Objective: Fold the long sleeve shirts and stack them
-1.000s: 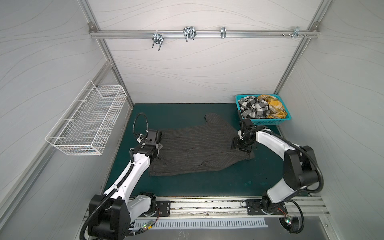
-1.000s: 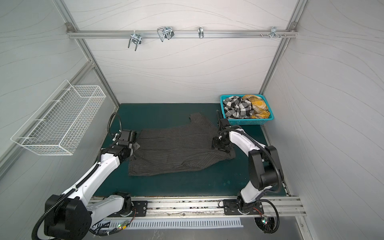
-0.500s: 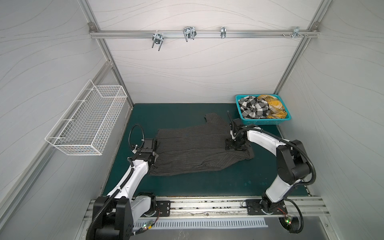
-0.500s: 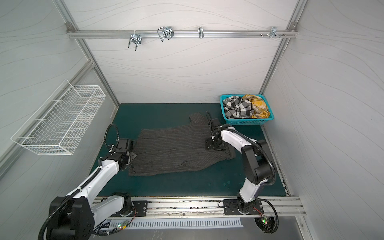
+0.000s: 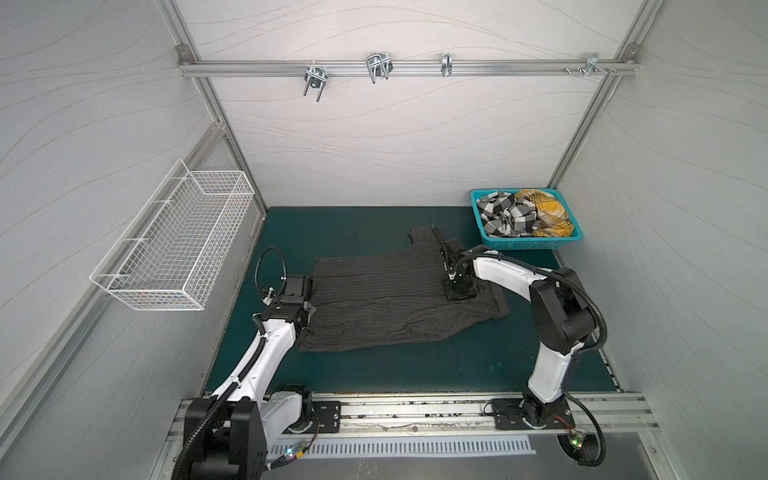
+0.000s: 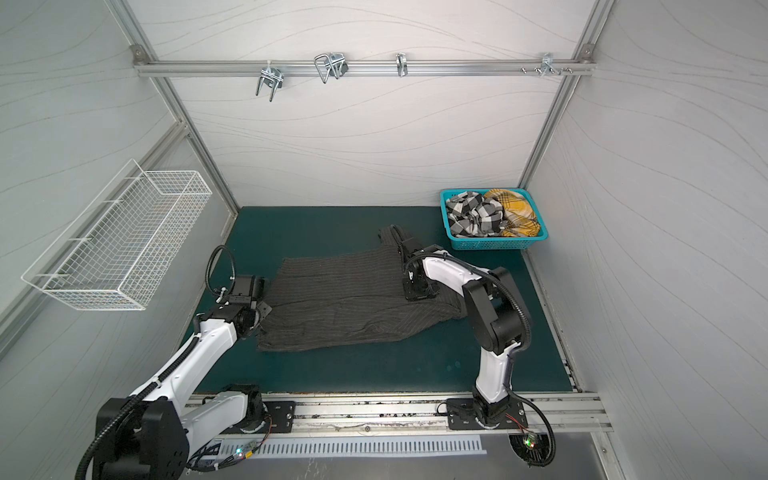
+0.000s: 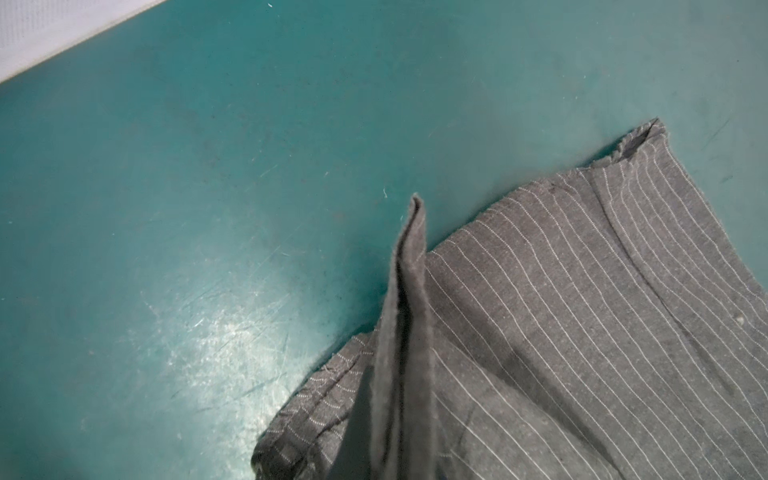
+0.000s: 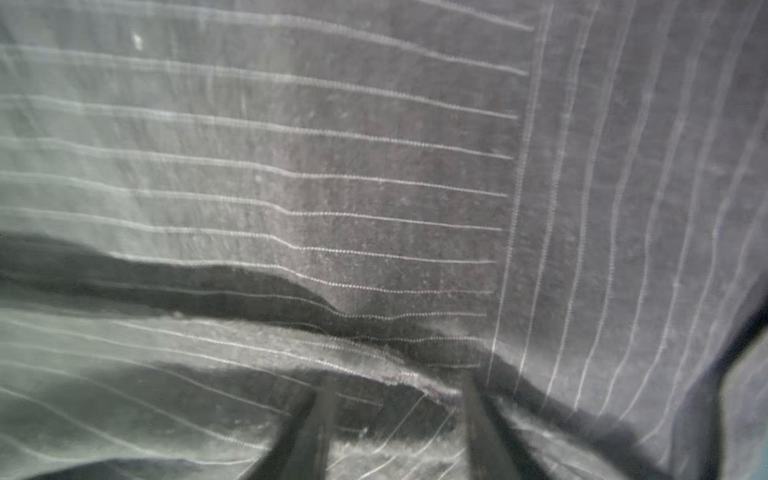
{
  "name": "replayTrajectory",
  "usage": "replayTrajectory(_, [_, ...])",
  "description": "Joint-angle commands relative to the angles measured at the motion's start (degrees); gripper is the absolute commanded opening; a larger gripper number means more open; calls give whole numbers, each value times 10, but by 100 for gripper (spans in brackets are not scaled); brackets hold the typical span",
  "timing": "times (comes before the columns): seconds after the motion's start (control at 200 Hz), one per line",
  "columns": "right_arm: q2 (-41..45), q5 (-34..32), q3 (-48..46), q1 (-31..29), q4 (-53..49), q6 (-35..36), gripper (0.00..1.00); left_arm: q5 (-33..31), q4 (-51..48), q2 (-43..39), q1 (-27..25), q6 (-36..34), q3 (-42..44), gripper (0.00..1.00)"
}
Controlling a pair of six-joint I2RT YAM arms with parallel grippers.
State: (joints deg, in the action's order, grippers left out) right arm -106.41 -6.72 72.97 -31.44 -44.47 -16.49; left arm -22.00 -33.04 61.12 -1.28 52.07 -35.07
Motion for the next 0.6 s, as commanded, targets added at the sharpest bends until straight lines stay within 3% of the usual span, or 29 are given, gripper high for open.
replayTrajectory(0.0, [-20, -7, 6, -4, -25, -1, 39, -7, 1, 0, 4, -3, -13, 0])
replayTrajectory(0.07, [-25, -9, 9, -4, -30, -3, 34, -4, 2, 3, 4, -2, -11, 0])
replayTrajectory(0.225, [-27, -20, 11, -4, -33, -7, 37, 2, 6, 4, 4, 2, -7, 0])
replayTrajectory(0.395, [-41, -27, 26, -1, -66, -13, 45, 2, 5, 2, 4, 0, -7, 0])
replayTrajectory(0.495, [-2, -18, 8, -5, -67, -23, 58, 5, 5, 0, 4, -1, -7, 0])
replayTrajectory(0.595, [32, 5, -5, -6, -66, -28, 63, 7, 9, -1, 4, 1, -4, 0])
